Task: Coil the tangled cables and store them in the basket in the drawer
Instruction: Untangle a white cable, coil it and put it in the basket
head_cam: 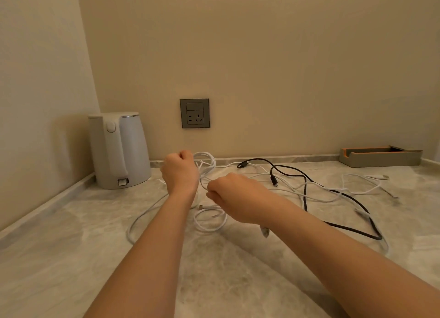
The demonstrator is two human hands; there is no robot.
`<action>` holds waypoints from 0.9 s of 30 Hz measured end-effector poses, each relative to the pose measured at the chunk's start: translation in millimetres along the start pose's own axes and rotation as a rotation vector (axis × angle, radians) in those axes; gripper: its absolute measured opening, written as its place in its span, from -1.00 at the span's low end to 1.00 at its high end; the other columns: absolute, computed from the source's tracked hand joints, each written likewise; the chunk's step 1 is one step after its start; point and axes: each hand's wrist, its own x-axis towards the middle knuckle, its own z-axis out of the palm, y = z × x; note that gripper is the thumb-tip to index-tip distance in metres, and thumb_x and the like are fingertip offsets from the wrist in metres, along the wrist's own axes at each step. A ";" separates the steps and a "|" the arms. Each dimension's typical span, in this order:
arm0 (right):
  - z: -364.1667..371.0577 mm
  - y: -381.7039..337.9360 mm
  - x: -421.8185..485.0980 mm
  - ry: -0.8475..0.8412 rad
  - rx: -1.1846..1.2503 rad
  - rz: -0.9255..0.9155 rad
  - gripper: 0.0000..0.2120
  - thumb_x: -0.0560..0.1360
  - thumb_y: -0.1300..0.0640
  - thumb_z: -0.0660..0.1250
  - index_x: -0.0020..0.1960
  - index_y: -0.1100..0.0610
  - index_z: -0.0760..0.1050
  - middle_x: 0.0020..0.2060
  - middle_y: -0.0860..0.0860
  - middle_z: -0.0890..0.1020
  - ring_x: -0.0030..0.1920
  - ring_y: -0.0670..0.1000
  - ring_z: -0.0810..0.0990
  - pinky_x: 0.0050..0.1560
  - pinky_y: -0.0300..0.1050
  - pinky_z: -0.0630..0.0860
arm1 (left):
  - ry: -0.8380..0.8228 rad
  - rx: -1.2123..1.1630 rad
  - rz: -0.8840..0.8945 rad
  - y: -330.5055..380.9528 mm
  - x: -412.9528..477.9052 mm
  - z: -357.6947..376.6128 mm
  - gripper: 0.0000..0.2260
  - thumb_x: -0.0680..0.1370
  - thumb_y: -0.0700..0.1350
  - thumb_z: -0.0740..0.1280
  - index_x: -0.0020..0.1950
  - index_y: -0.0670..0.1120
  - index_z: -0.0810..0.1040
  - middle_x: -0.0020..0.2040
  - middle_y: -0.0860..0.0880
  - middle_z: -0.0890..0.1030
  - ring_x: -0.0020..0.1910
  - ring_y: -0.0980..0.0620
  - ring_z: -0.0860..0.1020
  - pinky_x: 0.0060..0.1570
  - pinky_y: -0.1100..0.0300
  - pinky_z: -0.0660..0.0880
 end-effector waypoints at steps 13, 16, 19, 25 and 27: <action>-9.8 48.6 -2.7 0.299 0.099 0.030 -0.55 0.44 -0.17 0.37 -0.45 -0.03 0.23 -0.54 -0.09 0.33 -0.46 -0.06 0.28 -0.41 -0.13 0.19 | -0.647 0.129 0.437 3.7 -9.8 8.8 -0.55 0.54 -0.19 0.27 -0.55 -0.02 0.30 -0.59 0.07 0.24 -0.55 0.14 0.19 -0.45 0.17 0.16; -11.4 59.3 -0.3 0.176 0.275 0.029 -0.52 0.39 -0.14 0.44 -0.48 0.04 0.25 -0.57 -0.07 0.27 -0.48 -0.04 0.20 -0.40 -0.12 0.16 | -0.793 0.068 0.373 6.0 -14.1 6.7 -0.58 0.54 -0.20 0.29 -0.53 -0.08 0.34 -0.59 0.07 0.23 -0.58 0.14 0.15 -0.52 0.24 0.12; -11.1 65.5 -3.6 0.083 0.653 0.007 -0.56 0.42 0.04 0.46 -0.47 0.07 0.27 -0.55 -0.12 0.22 -0.48 -0.09 0.16 -0.43 -0.22 0.15 | -0.897 0.019 0.291 9.5 -18.7 4.4 -0.57 0.55 -0.23 0.24 -0.54 -0.07 0.34 -0.63 0.11 0.24 -0.60 0.14 0.14 -0.53 0.27 0.11; -17.8 73.4 -11.5 -0.010 0.822 -0.009 -0.65 0.52 0.01 0.32 -0.34 0.20 0.40 -0.44 -0.04 0.25 -0.37 -0.04 0.17 -0.39 -0.26 0.15 | -0.959 0.006 0.225 18.6 -23.8 -2.4 -0.51 0.64 0.07 0.12 -0.45 -0.11 0.36 -0.63 0.12 0.29 -0.61 0.14 0.20 -0.57 0.28 0.20; -20.8 75.4 -12.3 0.011 0.841 -0.002 -0.71 0.52 -0.03 0.27 -0.31 0.11 0.45 -0.45 -0.07 0.29 -0.41 -0.11 0.24 -0.39 -0.33 0.22 | -0.942 -0.018 0.230 22.8 -25.8 -3.5 -0.49 0.63 0.13 0.08 -0.44 -0.11 0.37 -0.61 0.10 0.32 -0.60 0.14 0.25 -0.57 0.30 0.23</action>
